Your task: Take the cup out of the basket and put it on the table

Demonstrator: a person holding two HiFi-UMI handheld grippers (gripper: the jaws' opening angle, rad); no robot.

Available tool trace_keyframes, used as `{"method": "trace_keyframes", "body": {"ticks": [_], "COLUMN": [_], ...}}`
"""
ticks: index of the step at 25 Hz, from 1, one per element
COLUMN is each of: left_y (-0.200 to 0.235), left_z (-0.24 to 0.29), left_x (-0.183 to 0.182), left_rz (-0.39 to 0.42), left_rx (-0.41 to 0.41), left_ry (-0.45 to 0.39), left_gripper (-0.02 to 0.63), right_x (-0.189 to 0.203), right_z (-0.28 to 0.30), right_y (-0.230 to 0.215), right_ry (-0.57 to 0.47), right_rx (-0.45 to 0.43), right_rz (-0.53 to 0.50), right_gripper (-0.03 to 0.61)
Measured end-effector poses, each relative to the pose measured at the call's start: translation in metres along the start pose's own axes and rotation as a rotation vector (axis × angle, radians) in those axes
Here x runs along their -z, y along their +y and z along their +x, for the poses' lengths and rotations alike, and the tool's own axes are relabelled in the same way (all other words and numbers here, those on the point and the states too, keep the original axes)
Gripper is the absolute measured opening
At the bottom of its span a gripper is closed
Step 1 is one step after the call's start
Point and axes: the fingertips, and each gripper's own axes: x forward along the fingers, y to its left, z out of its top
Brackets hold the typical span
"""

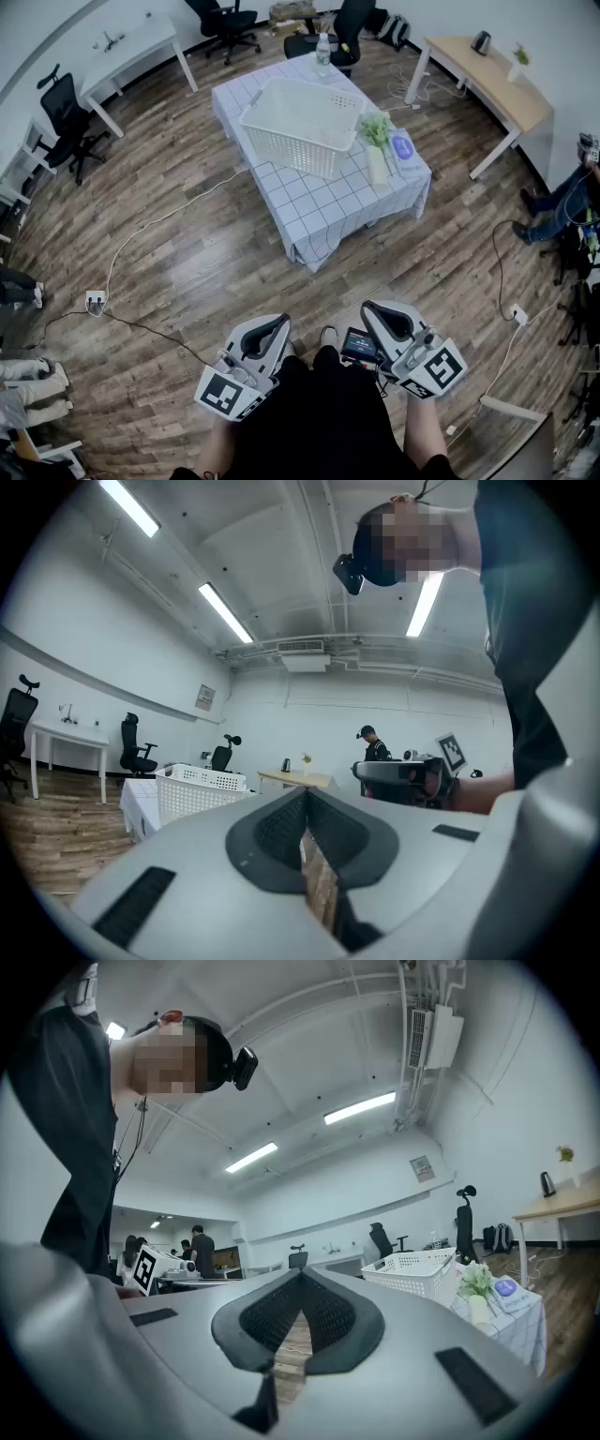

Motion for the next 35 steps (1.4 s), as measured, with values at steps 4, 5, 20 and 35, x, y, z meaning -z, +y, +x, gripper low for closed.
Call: {"method": "trace_keyframes", "body": {"ticks": [4,5,20,35], "left_y": [-0.004,-0.004,-0.005,-0.015], "left_z": [0.003,0.004,0.023,0.062], "left_x": [0.004,0.003,0.005,0.010], "left_rz": [-0.020,-0.010,-0.002,-0.023], "left_rx": [0.000,-0.002,-0.021,-0.072], "left_ry": [0.012,0.008,0.011,0.032], "left_gripper": [0.009,0.008,0.009,0.008], "right_x": [-0.001,-0.001,0.002,0.007], "right_z": [-0.004,-0.005,-0.011,-0.026], "right_y": [-0.006,-0.007,-0.026,-0.064], "right_ry": [-0.003,-0.009,0.006,0.043], "right_rx": [0.021,0.023,0.040,0.011], "right_rz": [-0.010,-0.008,-0.017,-0.005], "right_gripper": [0.023,0.023,0.025,0.024]}}
